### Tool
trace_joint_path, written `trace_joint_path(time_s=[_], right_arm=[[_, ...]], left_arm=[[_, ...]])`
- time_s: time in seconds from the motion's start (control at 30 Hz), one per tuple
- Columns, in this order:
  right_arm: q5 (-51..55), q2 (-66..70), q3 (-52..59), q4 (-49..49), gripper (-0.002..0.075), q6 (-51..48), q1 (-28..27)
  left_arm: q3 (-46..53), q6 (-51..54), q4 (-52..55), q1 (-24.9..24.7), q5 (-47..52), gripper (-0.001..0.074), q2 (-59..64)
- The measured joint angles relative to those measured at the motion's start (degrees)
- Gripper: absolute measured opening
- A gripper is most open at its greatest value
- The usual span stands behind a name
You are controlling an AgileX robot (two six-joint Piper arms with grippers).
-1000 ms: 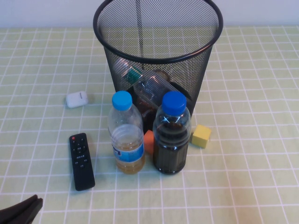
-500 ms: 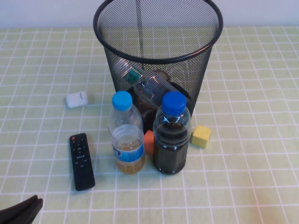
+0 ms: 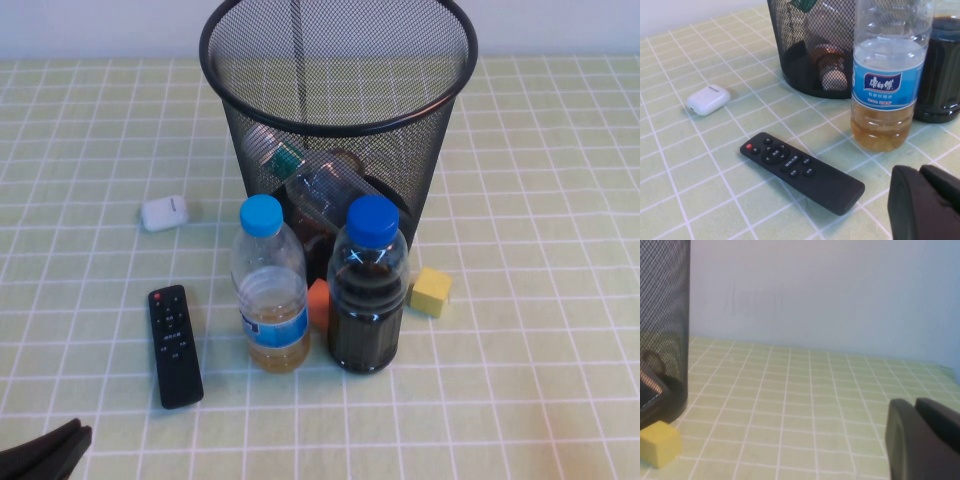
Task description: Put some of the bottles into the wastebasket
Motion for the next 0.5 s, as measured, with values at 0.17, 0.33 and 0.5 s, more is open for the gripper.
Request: trace_joint_path(time_s=[0.17, 0.33, 0.5], right_arm=[[8.0, 0.0, 0.0, -51.9, -0.0004, 54.3, 0.0], [10.4, 0.0, 1.4, -53.1, -0.0004, 52.4, 0.0], [10.2, 0.0, 1.4, -53.2, -0.0004, 49.1, 0.0]], left_arm=[[0.0, 0.0, 0.0, 0.0, 0.0, -0.0004, 0.0], [0.0, 0.0, 0.0, 0.0, 0.0, -0.0004, 0.0], [0.0, 0.0, 0.0, 0.0, 0.0, -0.0004, 0.0]])
